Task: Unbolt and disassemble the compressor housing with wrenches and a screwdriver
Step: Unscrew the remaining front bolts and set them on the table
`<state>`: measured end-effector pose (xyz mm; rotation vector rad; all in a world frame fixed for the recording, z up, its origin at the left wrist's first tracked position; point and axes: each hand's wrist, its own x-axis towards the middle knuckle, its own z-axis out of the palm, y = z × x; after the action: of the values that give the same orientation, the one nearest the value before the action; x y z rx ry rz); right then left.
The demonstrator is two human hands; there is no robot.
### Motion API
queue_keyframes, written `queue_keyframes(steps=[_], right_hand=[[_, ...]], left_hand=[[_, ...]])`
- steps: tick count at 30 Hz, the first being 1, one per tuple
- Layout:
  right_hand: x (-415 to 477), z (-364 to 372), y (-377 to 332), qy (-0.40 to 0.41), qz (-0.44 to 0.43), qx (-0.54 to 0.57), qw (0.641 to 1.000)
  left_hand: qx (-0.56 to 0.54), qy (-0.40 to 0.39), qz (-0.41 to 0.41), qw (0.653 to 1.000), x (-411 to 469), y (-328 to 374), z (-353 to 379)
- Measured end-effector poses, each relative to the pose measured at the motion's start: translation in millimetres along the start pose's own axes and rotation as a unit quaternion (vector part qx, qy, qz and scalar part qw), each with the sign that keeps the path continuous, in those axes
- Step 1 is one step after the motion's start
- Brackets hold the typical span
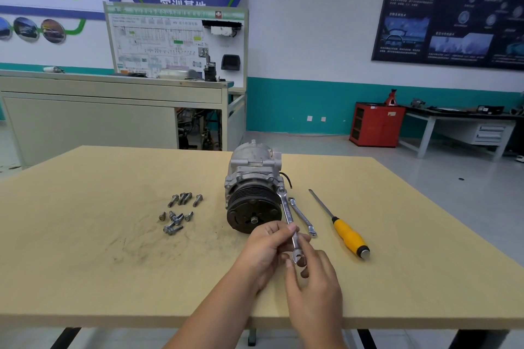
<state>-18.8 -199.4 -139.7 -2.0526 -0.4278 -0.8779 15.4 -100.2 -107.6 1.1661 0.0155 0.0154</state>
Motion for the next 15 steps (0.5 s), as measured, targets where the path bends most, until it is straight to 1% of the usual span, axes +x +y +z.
queue_keyframes(steps=[2,4,6,10,15], right_hand=[[-1.5,-0.1,-2.9,0.004,0.036,0.029,0.999],[-1.7,-0.4,-4.8,0.011,0.104,0.057,0.993],[0.1,-1.0,-4.4,-0.001,0.153,0.058,0.986],[2.5,-2.5,-4.8,-0.036,0.156,0.031,0.987],[2.3,-1.1,-1.6,-0.019,0.154,0.06,0.986]], left_hand=[[0.011,-0.001,0.013,1.0,0.2,0.0,0.2],[0.007,-0.005,0.016,1.0,0.1,-0.1,0.2],[-0.005,-0.013,0.011,1.0,-0.8,0.9,0.2],[-0.01,-0.02,0.004,1.0,-1.7,2.7,0.4],[-0.02,-0.017,-0.007,1.0,0.6,1.0,1.6]])
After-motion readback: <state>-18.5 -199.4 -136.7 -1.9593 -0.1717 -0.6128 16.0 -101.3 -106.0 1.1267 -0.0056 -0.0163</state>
